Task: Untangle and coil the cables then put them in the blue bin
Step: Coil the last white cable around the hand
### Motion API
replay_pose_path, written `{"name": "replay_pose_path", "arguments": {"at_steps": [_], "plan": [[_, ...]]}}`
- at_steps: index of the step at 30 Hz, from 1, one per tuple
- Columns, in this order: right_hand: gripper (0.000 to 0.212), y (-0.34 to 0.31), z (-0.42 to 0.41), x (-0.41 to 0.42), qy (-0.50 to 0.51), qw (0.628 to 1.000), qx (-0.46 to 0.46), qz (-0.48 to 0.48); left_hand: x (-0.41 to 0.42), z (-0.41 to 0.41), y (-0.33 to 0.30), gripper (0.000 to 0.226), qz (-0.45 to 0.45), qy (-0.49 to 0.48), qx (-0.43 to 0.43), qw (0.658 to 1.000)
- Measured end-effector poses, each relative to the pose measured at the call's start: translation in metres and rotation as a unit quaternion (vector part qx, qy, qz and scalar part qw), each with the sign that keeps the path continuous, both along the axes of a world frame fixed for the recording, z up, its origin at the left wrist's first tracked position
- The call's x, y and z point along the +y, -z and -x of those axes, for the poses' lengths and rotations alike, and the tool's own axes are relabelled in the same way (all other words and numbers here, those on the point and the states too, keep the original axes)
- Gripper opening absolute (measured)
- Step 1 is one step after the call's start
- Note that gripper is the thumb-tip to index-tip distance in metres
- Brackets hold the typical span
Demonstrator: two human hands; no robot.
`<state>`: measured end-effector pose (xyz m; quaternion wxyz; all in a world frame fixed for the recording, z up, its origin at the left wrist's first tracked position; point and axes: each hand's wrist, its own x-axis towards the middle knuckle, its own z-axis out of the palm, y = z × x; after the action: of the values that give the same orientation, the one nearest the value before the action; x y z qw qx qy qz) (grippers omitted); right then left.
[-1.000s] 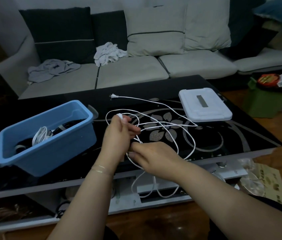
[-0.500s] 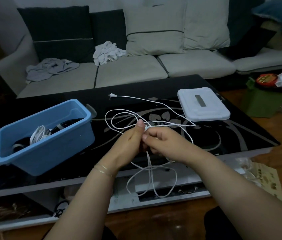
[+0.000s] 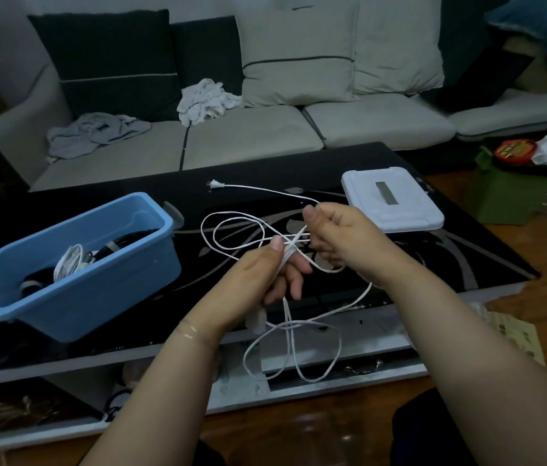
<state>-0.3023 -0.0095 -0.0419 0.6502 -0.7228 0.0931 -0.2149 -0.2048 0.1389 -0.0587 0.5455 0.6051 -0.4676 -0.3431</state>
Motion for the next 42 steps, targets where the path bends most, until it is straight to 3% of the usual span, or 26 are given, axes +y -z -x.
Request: {"name": "replay_pose_path", "arguments": {"at_steps": [3, 9, 13, 16, 22, 26, 35, 40, 42], "plan": [[0.039, 0.003, -0.004, 0.000, -0.002, 1.000, 0.013, -0.001, -0.002, 0.001, 0.002, 0.044, 0.040, -0.014, 0.061, 0.997], [0.040, 0.025, -0.020, 0.010, 0.062, 0.998, 0.017, 0.027, -0.003, 0.005, 0.000, 0.034, 0.075, 0.022, 0.215, 0.974], [0.024, 0.046, -0.034, 0.029, 0.036, 0.999, 0.024, -0.020, -0.009, 0.006, 0.000, 0.031, 0.149, -0.083, 0.297, 0.939], [0.022, 0.054, -0.037, 0.042, 0.051, 0.995, 0.061, 0.057, -0.011, -0.001, 0.001, 0.032, 0.154, -0.156, 0.330, 0.918], [0.021, 0.049, -0.029, 0.047, -0.015, 0.971, 0.134, 0.195, -0.005, -0.014, 0.003, 0.040, 0.144, -0.162, 0.330, 0.919], [0.016, 0.047, -0.021, 0.045, -0.038, 0.940, 0.179, 0.287, -0.005, -0.014, 0.005, 0.037, 0.144, -0.168, 0.273, 0.936], [0.013, 0.038, -0.009, 0.048, -0.032, 0.891, 0.184, 0.413, -0.007, -0.020, 0.001, 0.034, 0.195, -0.230, 0.199, 0.932], [0.019, 0.031, -0.003, 0.048, -0.038, 0.829, 0.156, 0.535, -0.006, -0.019, 0.003, 0.031, 0.177, -0.236, 0.108, 0.949], [0.019, 0.027, 0.000, 0.049, -0.041, 0.824, 0.136, 0.548, -0.009, -0.016, 0.005, 0.033, 0.149, -0.248, 0.053, 0.956]]}}
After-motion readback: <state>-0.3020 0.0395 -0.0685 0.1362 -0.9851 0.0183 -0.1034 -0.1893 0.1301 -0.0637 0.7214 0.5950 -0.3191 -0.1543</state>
